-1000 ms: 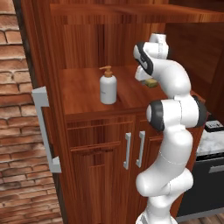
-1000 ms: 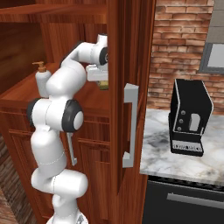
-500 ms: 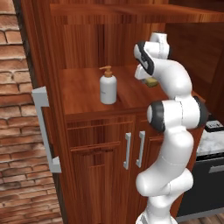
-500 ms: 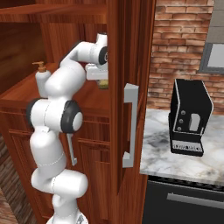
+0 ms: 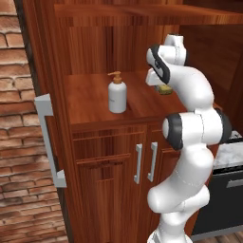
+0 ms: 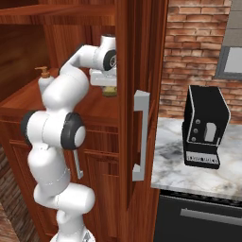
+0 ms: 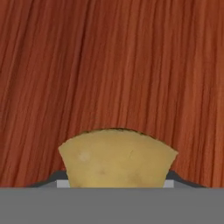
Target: Locate and retrieve the soap dispenser and sponge from the cabinet. Place them next to the sink.
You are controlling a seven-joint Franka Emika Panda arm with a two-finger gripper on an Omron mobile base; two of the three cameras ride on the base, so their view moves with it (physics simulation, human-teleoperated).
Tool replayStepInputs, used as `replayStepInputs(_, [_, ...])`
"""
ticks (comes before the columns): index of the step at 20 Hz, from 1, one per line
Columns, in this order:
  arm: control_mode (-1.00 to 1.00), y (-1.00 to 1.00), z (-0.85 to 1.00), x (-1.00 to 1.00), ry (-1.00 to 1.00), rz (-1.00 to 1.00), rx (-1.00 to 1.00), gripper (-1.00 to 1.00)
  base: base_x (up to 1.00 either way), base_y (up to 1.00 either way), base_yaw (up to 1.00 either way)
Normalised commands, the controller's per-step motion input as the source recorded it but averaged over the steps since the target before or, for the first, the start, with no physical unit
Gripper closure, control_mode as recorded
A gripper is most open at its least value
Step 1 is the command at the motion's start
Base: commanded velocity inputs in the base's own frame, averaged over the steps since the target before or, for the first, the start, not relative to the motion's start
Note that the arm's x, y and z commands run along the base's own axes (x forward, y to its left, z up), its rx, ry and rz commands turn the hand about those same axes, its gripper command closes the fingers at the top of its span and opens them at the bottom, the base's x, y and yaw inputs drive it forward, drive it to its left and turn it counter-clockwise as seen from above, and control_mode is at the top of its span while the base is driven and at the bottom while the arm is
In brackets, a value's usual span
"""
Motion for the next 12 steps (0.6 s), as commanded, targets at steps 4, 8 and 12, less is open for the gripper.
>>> replayStepInputs(4, [-1.00,0.06,0.12,-0.25,0.02,-0.17,0.00,1.00,0.00,0.00,0.00])
replayStepInputs(8, [-1.00,0.08,0.02,-0.28,0.02,-0.18,0.00,1.00,0.00,0.00,0.00])
replayStepInputs(12, [-1.00,0.02,0.00,-0.33,0.01,-0.16,0.00,1.00,0.00,0.00,0.00])
